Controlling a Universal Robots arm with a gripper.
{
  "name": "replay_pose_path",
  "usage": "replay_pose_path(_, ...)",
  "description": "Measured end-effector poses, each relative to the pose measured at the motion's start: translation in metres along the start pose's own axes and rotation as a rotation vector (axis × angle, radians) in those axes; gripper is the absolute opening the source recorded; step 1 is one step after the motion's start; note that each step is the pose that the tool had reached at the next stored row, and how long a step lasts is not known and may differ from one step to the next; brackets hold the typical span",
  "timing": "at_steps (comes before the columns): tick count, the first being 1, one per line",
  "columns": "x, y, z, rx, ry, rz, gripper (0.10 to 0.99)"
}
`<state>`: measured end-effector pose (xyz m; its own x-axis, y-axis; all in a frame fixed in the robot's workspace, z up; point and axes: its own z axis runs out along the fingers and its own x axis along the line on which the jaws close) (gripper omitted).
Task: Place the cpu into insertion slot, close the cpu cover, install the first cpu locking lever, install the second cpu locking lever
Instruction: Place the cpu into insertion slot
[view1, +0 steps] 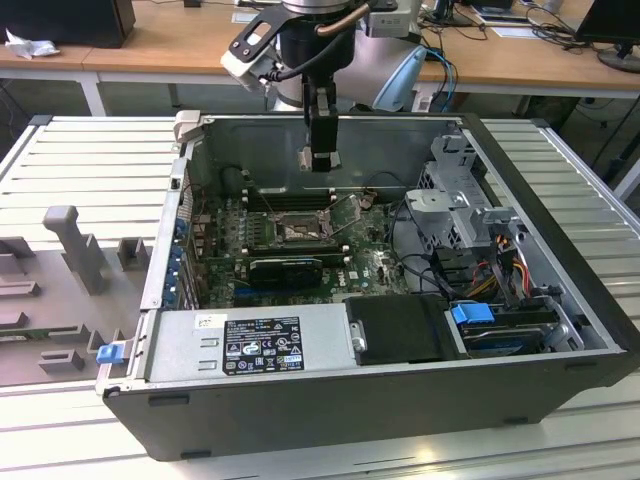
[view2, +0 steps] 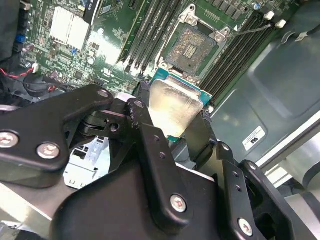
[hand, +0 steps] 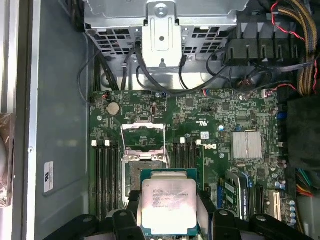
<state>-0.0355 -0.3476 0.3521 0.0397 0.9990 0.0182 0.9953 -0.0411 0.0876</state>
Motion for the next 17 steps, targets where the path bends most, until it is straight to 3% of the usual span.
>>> replay_pose_path(13,0.0000,-0.0001,0.0017,-0.002,-0.0090,0.100,0.529)
replay_pose_path(17,-0.0001,-0.0004,0.0045,-0.002,-0.0091,0.104,0.529)
